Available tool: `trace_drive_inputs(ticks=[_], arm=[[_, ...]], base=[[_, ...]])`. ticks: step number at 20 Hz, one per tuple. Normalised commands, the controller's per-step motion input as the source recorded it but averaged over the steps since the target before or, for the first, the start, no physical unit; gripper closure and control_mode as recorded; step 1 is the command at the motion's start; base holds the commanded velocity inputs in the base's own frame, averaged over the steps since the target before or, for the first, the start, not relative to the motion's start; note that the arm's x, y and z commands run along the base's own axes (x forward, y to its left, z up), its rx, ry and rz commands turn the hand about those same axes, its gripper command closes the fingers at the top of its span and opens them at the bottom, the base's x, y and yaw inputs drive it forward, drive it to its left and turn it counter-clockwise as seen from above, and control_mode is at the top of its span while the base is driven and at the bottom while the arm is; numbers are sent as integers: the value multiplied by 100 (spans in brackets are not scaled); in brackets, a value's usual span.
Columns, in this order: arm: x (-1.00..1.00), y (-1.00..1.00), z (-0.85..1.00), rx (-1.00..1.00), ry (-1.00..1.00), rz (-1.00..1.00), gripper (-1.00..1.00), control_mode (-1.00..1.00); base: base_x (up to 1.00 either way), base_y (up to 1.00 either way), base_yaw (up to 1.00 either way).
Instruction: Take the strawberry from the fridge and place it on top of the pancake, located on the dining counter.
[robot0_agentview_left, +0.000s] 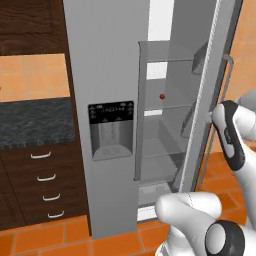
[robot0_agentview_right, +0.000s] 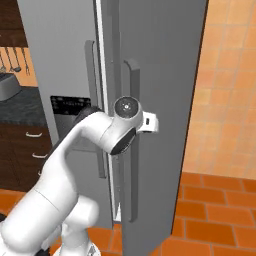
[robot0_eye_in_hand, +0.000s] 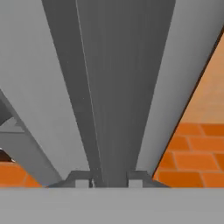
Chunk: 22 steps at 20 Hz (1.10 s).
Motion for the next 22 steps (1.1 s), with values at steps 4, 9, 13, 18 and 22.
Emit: trace_drive_inputs(ticks=[4, 9, 13, 18, 22], arm=[[-89, -100, -5, 0, 12, 0, 100, -100], [-37, -65, -2, 3, -1, 0, -100, -100], [-61, -25, 0, 0, 0, -4, -100, -100], [-74, 31, 33, -19, 2, -3, -100, -100], [-79, 81, 40, -44, 11, -3, -100, -100]], base=[[0, 0, 0], [0, 0, 0], [0, 0, 0], [0, 0, 0], [0, 0, 0]])
